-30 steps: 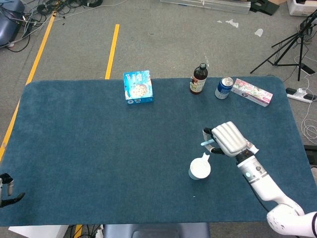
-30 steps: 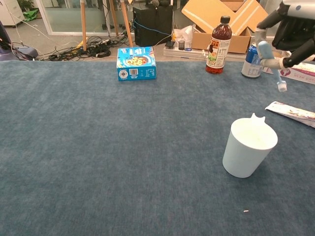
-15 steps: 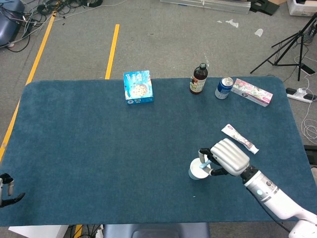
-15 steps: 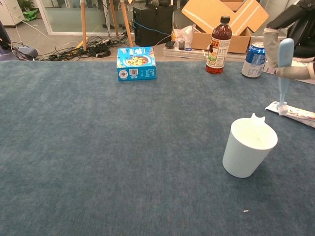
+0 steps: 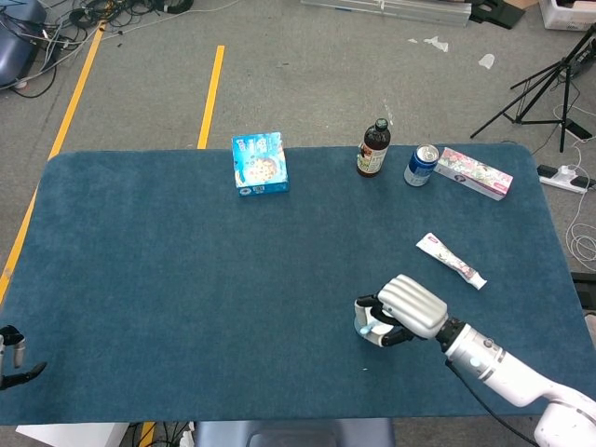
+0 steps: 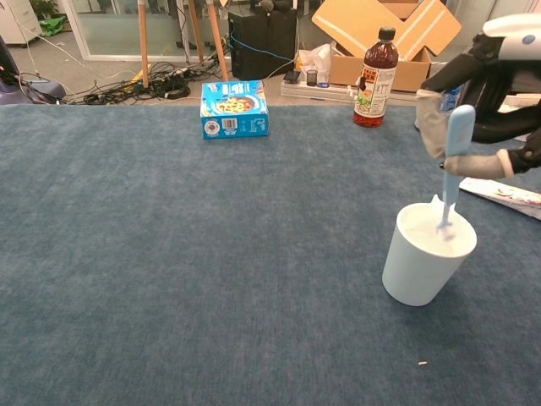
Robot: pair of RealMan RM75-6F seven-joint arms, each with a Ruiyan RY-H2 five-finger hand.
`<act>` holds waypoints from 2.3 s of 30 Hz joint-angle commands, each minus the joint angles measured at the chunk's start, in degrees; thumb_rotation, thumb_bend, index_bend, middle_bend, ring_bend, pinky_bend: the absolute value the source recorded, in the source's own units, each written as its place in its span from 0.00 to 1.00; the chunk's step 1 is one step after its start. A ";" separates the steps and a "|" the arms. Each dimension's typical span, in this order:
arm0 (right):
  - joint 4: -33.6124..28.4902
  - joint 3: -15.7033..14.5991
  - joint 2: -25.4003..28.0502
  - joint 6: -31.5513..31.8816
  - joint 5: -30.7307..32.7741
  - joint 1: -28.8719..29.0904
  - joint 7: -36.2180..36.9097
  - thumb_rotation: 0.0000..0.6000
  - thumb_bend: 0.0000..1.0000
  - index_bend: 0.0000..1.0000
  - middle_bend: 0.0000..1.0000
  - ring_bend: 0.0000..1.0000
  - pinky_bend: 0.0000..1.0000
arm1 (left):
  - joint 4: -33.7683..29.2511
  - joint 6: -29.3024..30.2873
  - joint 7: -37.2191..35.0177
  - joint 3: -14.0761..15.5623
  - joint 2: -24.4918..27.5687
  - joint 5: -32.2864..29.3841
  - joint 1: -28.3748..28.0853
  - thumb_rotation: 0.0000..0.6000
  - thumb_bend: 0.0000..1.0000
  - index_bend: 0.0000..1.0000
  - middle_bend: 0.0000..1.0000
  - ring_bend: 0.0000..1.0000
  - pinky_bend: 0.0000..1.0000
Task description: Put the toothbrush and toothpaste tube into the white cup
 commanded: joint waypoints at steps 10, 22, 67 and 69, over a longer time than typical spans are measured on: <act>8.84 -1.81 -6.75 0.00 -0.87 2.48 6.46 1.00 0.43 0.71 1.00 1.00 1.00 | 0.01 -0.01 -0.44 0.01 0.18 0.08 0.04 1.00 0.00 0.81 0.54 0.43 0.39; 13.42 -2.80 -7.95 0.54 0.33 3.35 10.33 1.00 0.28 0.59 1.00 1.00 1.00 | 0.00 -0.21 -0.10 0.01 0.06 -0.11 -0.06 1.00 0.00 0.81 0.54 0.43 0.39; 12.19 2.28 -2.28 6.41 31.42 -8.17 -30.93 1.00 0.09 0.36 1.00 1.00 1.00 | -0.07 -1.12 0.59 0.32 -0.31 -0.43 -0.37 1.00 0.00 0.81 0.54 0.43 0.39; 12.22 2.67 -2.09 3.84 34.66 -8.05 -31.00 1.00 0.09 0.36 1.00 1.00 1.00 | -0.04 -1.25 0.59 0.33 -0.33 -0.47 -0.43 1.00 0.00 0.81 0.54 0.43 0.39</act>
